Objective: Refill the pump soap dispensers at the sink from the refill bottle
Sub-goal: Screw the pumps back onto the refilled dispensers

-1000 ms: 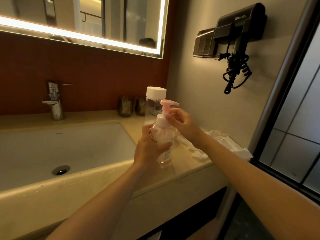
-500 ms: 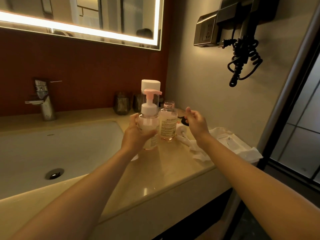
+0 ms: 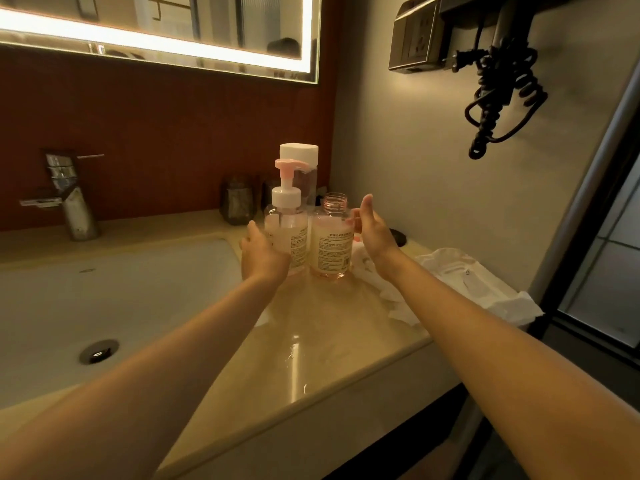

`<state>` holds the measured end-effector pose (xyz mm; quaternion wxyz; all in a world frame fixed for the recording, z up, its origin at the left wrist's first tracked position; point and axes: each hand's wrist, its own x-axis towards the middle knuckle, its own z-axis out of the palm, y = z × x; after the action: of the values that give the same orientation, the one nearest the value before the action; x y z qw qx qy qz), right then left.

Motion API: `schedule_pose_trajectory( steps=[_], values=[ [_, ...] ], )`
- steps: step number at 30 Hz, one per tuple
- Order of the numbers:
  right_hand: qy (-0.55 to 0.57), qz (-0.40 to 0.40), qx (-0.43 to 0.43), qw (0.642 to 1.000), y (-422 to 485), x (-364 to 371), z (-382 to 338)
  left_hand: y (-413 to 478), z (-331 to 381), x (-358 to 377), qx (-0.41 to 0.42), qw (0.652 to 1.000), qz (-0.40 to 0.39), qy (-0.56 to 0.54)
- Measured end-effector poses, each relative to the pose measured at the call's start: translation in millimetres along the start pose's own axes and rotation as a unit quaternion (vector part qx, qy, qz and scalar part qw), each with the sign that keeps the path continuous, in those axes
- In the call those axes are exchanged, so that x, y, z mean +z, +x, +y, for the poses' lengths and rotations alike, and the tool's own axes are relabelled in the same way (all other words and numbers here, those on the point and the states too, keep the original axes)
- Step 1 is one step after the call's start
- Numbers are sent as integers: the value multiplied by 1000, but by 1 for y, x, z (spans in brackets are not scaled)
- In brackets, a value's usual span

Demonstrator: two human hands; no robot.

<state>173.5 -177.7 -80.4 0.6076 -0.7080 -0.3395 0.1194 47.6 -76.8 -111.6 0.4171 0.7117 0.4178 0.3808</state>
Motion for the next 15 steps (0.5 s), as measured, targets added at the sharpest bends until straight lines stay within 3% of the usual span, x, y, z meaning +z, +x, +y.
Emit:
schedule_pose_trajectory(
  steps=[2, 5, 8, 11, 15],
  values=[
    [4, 13, -11, 1000, -2, -2, 1, -14, -5, -1, 53, 997, 50, -20],
    [10, 10, -28, 1000, -9, -7, 6, -33, -10, -1, 127, 990, 11, -53],
    [-7, 39, -38, 998, -11, -12, 9, -42, -7, 2, 144, 987, 6, -64],
    [-162, 91, -21, 982, -2, -18, 20, -45, -6, 7, 157, 986, 26, -43],
    [-355, 44, 31, 933, 7, -17, 37, -46, 0, 21, 156, 987, 34, -4]
  ],
)
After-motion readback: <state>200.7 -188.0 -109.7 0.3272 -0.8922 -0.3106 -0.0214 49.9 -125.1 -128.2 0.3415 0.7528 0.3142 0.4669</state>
